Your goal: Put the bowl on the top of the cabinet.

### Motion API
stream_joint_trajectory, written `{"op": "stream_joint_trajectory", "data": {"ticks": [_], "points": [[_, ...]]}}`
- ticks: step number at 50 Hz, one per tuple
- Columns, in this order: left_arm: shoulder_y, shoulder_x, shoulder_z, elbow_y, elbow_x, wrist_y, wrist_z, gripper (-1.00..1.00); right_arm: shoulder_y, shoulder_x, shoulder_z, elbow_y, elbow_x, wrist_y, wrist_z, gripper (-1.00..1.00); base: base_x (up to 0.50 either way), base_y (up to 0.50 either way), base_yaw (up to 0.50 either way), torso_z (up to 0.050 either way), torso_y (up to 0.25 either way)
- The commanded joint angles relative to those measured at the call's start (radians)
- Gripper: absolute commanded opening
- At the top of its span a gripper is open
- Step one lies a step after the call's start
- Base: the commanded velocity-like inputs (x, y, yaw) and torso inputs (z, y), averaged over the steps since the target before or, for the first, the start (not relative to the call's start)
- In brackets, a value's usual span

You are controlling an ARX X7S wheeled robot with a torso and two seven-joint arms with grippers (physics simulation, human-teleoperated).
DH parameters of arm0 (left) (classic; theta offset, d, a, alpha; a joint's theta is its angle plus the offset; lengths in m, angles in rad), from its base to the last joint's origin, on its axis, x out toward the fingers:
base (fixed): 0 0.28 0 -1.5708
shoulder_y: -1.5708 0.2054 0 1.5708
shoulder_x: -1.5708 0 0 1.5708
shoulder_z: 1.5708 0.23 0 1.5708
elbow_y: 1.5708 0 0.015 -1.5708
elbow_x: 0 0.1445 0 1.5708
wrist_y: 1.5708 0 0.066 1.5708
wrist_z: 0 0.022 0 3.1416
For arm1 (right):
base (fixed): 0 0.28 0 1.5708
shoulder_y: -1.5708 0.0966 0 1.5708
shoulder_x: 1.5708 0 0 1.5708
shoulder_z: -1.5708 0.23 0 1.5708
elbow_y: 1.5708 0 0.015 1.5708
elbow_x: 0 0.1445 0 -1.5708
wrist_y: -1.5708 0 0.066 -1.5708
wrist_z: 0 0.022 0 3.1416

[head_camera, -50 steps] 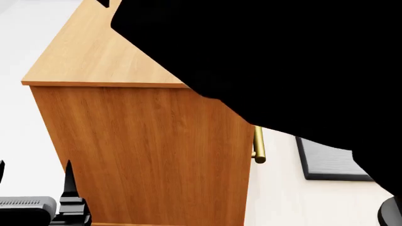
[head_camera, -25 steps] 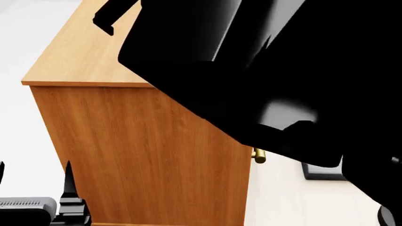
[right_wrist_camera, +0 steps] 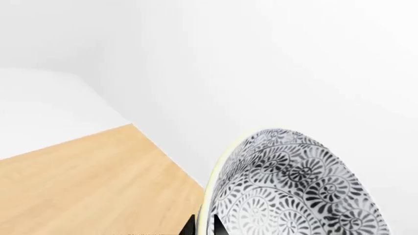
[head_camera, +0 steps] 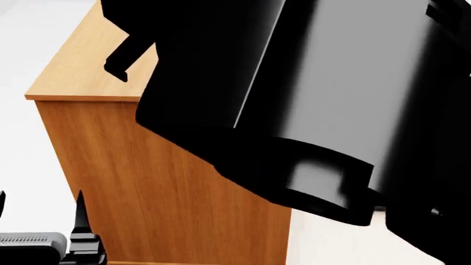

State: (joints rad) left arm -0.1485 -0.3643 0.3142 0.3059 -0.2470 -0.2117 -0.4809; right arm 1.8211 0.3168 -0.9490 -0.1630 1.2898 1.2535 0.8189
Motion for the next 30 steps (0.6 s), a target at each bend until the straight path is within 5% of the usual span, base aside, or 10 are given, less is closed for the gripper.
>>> {"op": "stream_joint_trajectory", "data": {"ticks": [1,30], "points": [[0.001,-0.001,0.000,-0.010,-0.002,0.009,-0.001,1.00,-0.007,-0.010,-0.001,-0.048,0.008,0.015,0.022,-1.00,0.00,0.00,0.00,0.000,0.000],[0.001,-0.003,0.004,-0.023,-0.008,0.022,-0.002,1.00,-0.019,0.019,-0.059,-0.002,-0.072,-0.038,-0.053,-1.00,0.00,0.00,0.00,0.001,0.001]]}}
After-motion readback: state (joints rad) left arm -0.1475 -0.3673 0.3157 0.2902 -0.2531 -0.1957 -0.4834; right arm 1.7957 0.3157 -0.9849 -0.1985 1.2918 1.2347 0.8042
